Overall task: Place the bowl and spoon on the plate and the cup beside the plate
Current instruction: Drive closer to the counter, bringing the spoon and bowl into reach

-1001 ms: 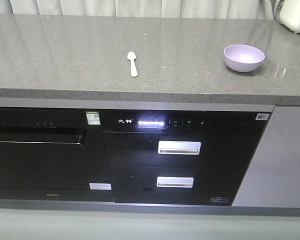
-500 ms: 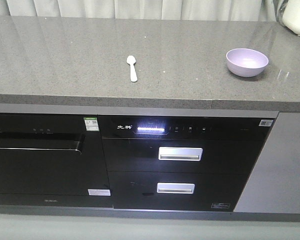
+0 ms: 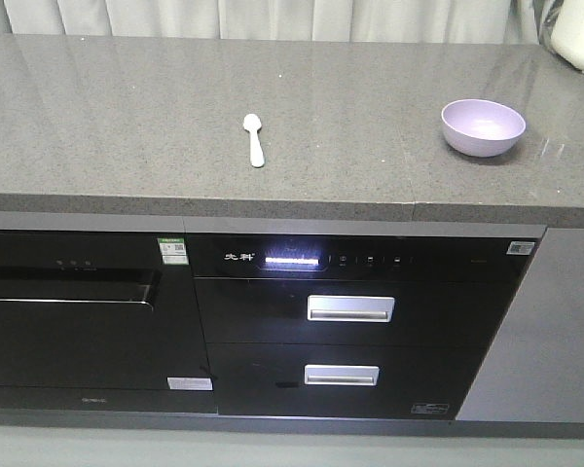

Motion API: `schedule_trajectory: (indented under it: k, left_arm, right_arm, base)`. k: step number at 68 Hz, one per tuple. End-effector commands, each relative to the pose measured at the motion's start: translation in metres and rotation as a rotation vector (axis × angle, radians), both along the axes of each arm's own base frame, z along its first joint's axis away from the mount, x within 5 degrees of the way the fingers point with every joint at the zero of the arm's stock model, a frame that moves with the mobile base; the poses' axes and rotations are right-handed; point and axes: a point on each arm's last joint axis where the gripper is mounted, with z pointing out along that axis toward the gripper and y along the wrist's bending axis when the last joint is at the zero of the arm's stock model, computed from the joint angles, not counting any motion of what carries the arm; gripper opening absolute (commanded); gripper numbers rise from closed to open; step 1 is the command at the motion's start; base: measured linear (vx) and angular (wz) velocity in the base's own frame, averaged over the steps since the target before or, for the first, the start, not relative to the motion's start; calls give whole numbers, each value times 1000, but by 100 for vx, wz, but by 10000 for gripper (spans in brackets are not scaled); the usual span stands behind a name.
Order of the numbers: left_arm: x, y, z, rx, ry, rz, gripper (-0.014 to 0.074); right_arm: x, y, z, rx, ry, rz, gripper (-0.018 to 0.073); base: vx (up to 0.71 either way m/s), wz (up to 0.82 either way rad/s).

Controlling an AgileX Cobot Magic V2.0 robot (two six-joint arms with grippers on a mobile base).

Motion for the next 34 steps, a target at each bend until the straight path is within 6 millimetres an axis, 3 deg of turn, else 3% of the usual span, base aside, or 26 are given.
schedule_trajectory:
  k: [1, 34]
  left_arm:
    - [0, 0, -3, -10, -57, 3, -6]
    - [0, 0, -3, -10, -57, 3, -6]
  right_arm:
    - [0, 1, 2, -13, -65, 3, -5]
    - [0, 1, 2, -13, -65, 3, -5]
  base:
    - [4, 0]
    - [4, -1]
